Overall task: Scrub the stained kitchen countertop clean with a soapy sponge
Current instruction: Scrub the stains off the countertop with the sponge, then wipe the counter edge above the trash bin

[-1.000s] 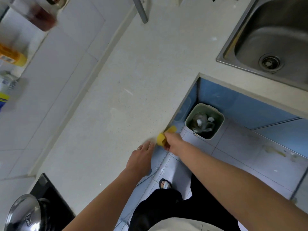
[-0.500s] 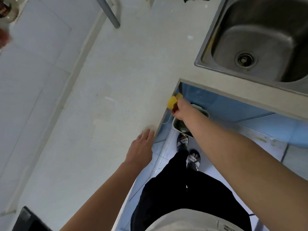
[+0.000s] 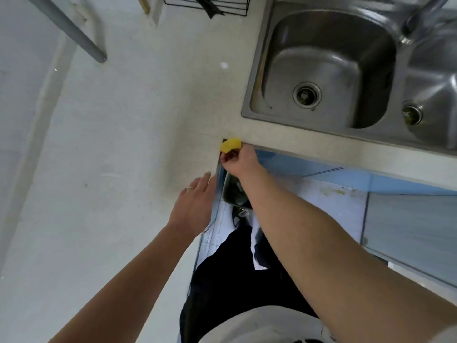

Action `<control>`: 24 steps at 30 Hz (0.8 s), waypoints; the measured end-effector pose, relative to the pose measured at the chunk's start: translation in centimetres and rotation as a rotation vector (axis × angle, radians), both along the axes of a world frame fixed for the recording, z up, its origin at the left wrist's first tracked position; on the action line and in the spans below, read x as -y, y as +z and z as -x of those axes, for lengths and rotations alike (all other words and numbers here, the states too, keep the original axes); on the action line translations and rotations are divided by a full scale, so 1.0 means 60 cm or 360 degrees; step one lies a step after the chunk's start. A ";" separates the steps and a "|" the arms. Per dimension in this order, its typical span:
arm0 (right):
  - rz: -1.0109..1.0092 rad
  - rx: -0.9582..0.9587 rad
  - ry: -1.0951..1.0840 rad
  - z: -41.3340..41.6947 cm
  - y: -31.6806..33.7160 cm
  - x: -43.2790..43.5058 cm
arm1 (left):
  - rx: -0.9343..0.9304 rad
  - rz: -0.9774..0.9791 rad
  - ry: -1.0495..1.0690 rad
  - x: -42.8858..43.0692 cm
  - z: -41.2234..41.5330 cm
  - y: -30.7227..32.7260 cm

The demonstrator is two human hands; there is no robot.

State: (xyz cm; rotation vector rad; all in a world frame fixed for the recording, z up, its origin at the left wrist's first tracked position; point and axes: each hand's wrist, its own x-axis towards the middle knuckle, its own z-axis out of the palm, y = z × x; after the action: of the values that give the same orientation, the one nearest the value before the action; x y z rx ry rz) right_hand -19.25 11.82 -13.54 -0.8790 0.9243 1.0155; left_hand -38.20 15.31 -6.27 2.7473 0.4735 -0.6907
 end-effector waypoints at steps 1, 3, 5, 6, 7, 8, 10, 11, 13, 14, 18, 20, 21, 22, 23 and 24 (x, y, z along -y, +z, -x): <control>-0.0040 -0.0012 -0.0050 -0.007 -0.001 0.006 | -0.0002 -0.0003 -0.0017 -0.004 -0.012 -0.002; -0.0085 -0.0050 -0.0100 -0.011 0.000 0.022 | -0.0026 -0.0017 -0.0049 -0.012 -0.029 -0.001; -0.0063 -0.0032 -0.0159 -0.019 -0.004 0.050 | -0.0040 -0.0039 -0.0084 -0.015 -0.050 0.000; -0.0037 -0.0041 -0.0213 -0.025 -0.007 0.067 | -0.0045 -0.0052 -0.0114 -0.015 -0.061 0.001; -0.0003 -0.0050 -0.0256 -0.034 -0.012 0.087 | -0.0056 -0.0062 -0.0152 -0.014 -0.073 0.002; 0.0040 -0.0057 -0.0296 -0.043 -0.018 0.109 | -0.0064 -0.0081 -0.0195 -0.012 -0.081 0.002; 0.0098 -0.0032 -0.0340 -0.067 -0.025 0.168 | -0.0091 -0.0097 -0.0263 -0.002 -0.100 0.004; 0.0115 -0.0019 -0.0362 -0.081 -0.026 0.203 | -0.0110 -0.0102 -0.0289 0.004 -0.108 0.006; 0.0123 -0.0013 -0.0455 -0.114 -0.034 0.278 | -0.0155 -0.0120 -0.0333 0.020 -0.127 0.007; 0.0148 0.0001 -0.0482 -0.128 -0.040 0.313 | -0.0171 -0.0128 -0.0337 0.028 -0.136 0.007; 0.0311 -0.0011 -0.0609 -0.177 -0.056 0.447 | -0.0192 -0.0145 -0.0442 0.066 -0.183 -0.003; 0.0396 -0.0015 -0.0598 -0.189 -0.055 0.476 | -0.0184 -0.0150 -0.0488 0.093 -0.210 -0.003; 0.0417 -0.0015 -0.0577 -0.191 -0.052 0.477 | -0.0177 -0.0152 -0.0463 0.108 -0.226 0.004; 0.0399 -0.0010 -0.0552 -0.188 -0.052 0.465 | -0.0141 -0.0152 -0.0465 0.119 -0.236 0.008; 0.0392 0.0000 -0.0519 -0.188 -0.044 0.452 | -0.0129 -0.0160 -0.0495 0.135 -0.252 0.016; 0.0362 -0.0007 -0.0482 -0.184 -0.038 0.434 | -0.0113 -0.0169 -0.0510 0.146 -0.262 0.020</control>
State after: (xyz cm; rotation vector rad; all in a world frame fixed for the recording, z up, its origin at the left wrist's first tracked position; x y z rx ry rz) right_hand -8.21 -14.20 -15.80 -0.8914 1.1535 0.6611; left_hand -22.46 6.53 -5.06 2.9399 0.0831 -0.8619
